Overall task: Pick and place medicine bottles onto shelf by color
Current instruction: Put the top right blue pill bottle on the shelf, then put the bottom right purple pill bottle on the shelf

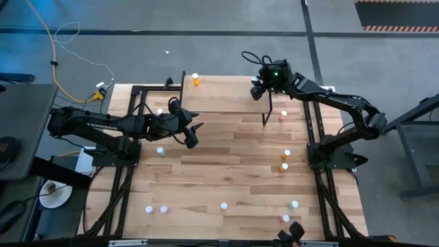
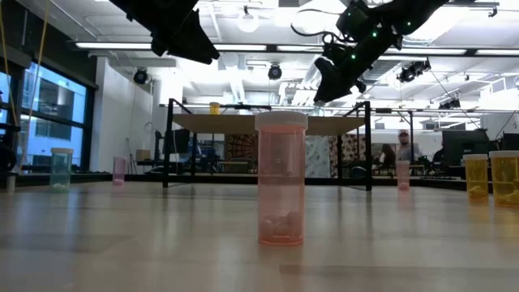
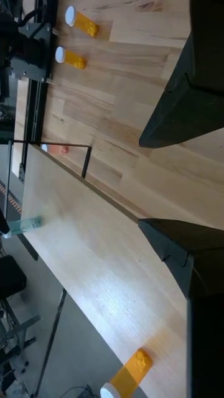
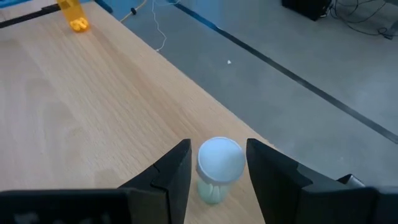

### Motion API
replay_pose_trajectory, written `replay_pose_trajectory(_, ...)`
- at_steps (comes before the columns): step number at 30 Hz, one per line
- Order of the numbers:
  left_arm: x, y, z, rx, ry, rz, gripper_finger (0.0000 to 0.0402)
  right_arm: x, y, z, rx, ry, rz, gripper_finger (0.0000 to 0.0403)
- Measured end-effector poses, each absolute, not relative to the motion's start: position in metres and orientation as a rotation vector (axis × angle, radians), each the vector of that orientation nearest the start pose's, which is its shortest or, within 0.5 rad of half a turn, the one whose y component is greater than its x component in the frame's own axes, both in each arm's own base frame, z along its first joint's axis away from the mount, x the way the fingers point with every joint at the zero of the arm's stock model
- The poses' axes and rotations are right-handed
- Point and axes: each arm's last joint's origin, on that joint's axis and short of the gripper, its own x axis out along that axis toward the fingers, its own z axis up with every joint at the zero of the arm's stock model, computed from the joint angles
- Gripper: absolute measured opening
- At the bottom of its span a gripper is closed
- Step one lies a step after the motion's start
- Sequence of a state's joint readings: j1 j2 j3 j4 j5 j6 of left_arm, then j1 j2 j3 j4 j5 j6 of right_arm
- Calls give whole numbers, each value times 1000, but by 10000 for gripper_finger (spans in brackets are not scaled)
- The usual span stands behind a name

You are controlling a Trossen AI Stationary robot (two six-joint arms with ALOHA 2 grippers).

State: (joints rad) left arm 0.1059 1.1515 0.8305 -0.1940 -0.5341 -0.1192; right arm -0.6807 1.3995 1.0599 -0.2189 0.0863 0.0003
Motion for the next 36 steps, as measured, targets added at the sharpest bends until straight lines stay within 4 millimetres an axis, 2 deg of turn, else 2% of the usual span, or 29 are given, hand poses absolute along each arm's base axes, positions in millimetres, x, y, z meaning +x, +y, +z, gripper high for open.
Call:
replay_pose_trajectory(18, 242, 41, 279, 23, 481, 649, 188, 230, -185, 307, 140, 474, -749, 147)
replay_pose_trajectory(30, 242, 41, 279, 33, 481, 647, 188, 230, -143, 331, 99, 422, -628, 147)
replay_pose_trajectory(36, 235, 40, 286, 21, 453, 649, 194, 233, -119, 338, 103, 400, -547, 147)
